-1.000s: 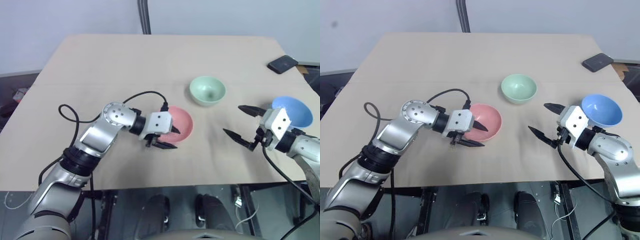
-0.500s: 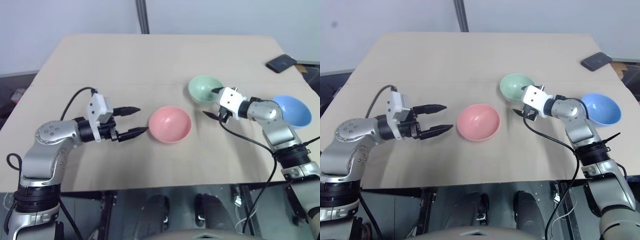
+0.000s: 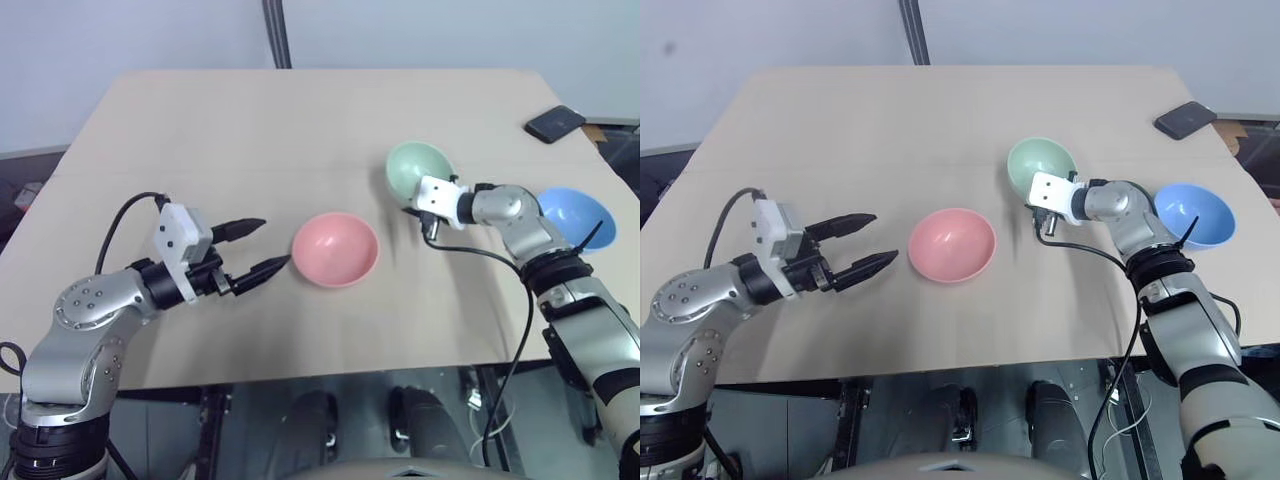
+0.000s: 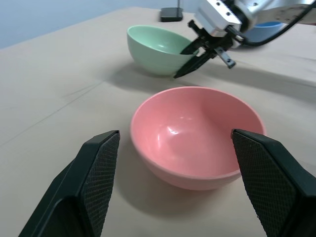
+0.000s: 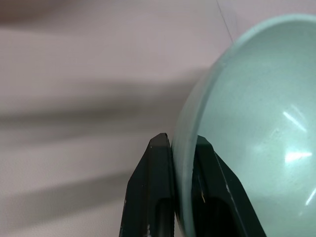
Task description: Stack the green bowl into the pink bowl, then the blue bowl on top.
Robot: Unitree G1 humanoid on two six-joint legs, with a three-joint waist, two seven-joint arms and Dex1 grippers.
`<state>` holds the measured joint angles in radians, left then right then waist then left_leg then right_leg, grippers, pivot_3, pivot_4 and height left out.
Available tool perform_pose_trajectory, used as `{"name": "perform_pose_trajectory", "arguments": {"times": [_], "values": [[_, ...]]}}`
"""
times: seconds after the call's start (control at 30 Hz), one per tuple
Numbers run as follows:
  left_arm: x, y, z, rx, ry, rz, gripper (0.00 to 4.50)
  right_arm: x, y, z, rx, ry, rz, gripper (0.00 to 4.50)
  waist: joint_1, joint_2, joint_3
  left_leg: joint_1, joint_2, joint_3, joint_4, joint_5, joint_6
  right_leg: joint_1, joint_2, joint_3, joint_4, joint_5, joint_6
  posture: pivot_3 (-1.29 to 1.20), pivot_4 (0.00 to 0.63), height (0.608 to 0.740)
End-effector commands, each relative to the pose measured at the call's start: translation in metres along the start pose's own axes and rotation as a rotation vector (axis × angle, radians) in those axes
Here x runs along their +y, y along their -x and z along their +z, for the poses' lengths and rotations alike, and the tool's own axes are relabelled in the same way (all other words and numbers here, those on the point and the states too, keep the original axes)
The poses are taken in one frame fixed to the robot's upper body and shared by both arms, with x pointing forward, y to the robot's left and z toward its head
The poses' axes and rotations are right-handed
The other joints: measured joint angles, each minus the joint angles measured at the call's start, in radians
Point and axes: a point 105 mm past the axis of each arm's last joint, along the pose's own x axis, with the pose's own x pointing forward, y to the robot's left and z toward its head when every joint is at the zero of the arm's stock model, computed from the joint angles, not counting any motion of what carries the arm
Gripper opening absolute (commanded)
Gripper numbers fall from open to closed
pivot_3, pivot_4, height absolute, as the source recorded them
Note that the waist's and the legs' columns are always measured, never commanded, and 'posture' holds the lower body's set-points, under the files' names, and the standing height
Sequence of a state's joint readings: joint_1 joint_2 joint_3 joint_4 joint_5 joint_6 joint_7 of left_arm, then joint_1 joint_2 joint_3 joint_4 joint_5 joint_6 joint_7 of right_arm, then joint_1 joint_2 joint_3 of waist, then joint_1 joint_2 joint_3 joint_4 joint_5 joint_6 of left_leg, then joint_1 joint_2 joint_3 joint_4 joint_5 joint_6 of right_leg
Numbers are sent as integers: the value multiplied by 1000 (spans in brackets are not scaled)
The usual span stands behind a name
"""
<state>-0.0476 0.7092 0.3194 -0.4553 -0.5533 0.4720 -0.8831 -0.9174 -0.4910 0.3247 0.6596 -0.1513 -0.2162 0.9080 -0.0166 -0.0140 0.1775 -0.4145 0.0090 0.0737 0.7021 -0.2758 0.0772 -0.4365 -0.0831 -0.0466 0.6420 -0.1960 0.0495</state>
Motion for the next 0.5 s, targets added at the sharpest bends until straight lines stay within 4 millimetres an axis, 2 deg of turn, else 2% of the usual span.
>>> {"name": "perform_pose_trajectory", "arguments": {"times": [0.03, 0.17, 0.27, 0.33, 0.43, 0.47, 0.5], "values": [[7, 3, 5, -28, -18, 42, 3814, -10, 22, 51, -188, 11, 28, 99, 1, 0, 0, 0, 0, 0, 0, 0, 0, 0, 0, 0, 0, 0, 0, 0, 150, 739], [16, 3, -3, -12, 1, 73, 3814, 16, 39, 110, -367, -13, 172, 99, 4, 1, 0, -1, 1, -1, 0, 0, 0, 0, -1, -2, 0, 0, 0, 0, 150, 739], [22, 1, -9, 0, 4, 78, 3814, 53, 45, 142, -439, 15, 323, 99, 4, 1, 0, -1, 0, -2, 0, 0, 0, 0, -3, -3, 0, 0, 0, 0, 150, 739], [23, -2, -9, 0, -4, 73, 3814, 65, 44, 146, -432, 13, 365, 99, 6, 0, 0, -1, 0, -3, 0, 0, 0, 0, -4, -5, 0, 0, 0, 0, 150, 739], [22, -5, -6, -12, 2, 53, 3814, 77, 32, 139, -382, 22, 381, 99, 7, 0, 0, -1, -1, -3, 0, 0, 0, 1, -4, -5, 0, 0, 0, 0, 150, 739], [22, -5, -5, -14, 3, 48, 3814, 80, 28, 137, -370, 16, 382, 797, 6, 0, 0, 0, -1, -3, 0, 0, 0, 1, -5, -5, 0, 0, -1, 0, 150, 739], [23, -5, -5, -14, 3, 46, 3814, 82, 24, 133, -355, 13, 377, 1074, 6, 0, 0, -1, -1, -3, 0, 0, 0, 1, -5, -5, 0, 0, -1, 0, 150, 739]]}}
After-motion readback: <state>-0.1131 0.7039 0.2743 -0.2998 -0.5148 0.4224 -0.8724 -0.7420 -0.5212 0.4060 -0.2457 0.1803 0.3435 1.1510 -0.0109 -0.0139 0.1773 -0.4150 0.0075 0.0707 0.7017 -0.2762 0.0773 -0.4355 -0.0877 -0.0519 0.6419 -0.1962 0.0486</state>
